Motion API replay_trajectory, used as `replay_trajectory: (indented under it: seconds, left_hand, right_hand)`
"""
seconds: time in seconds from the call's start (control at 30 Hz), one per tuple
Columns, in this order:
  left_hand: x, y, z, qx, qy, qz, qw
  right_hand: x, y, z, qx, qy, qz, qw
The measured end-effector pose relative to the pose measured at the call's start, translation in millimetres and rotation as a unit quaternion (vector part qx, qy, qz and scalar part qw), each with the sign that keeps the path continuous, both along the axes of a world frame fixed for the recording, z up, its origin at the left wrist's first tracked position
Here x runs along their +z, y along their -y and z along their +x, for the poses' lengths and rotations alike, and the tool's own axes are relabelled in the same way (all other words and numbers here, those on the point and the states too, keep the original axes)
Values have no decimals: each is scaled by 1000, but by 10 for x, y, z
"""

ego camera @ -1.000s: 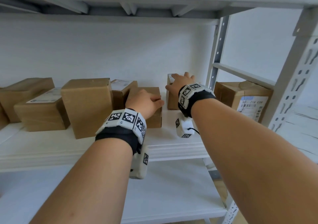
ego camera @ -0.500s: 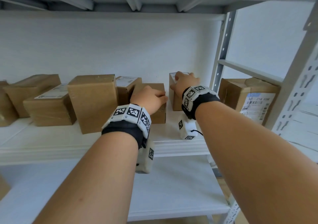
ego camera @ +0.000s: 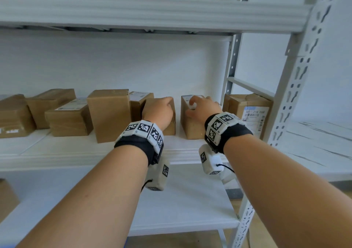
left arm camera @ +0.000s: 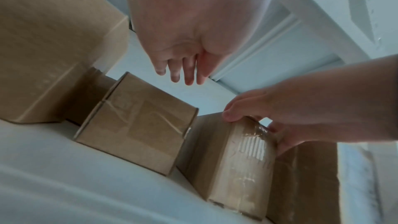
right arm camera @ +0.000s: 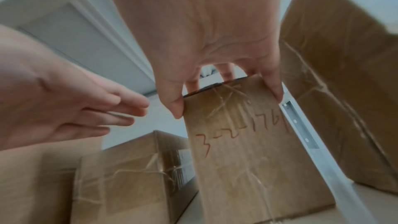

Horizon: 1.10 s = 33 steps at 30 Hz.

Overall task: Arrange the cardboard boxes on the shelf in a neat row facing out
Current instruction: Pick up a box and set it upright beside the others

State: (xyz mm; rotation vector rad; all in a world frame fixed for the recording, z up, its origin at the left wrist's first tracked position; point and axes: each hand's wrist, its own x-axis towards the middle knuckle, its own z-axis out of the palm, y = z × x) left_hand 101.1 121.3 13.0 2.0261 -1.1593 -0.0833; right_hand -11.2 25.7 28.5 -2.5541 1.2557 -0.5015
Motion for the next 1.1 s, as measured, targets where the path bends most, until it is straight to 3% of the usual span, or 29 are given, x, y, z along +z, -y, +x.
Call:
replay_trajectory:
  seconds: [0.3, 0.43, 0.53, 0.67, 0.87, 1.1]
  left_hand:
    - [65, -257, -470, -28, -98, -32, 994]
    - [22, -201, -563, -17, -137, -18, 990]
    - [29, -158, -643, -17, -170, -5, 985]
    - [31, -95, -708, -24, -181, 2, 983]
    - [45, -115, -686, -2, -140, -35, 990]
    - [-18, -37, -704, -1, -99, -37, 994]
  right_hand:
    - [-34, -414, -426, 12, 14, -19, 1000]
    - [-14, -474, -547, -4, 126, 16, 992]
    - [-6, -459, -651, -26, 97, 30, 994]
    - [-71, -405, -693, -41, 72, 63, 995]
    - [-111, -334, -643, -59, 188, 119, 973]
    - [-257, -341, -636, -43, 243, 79, 966]
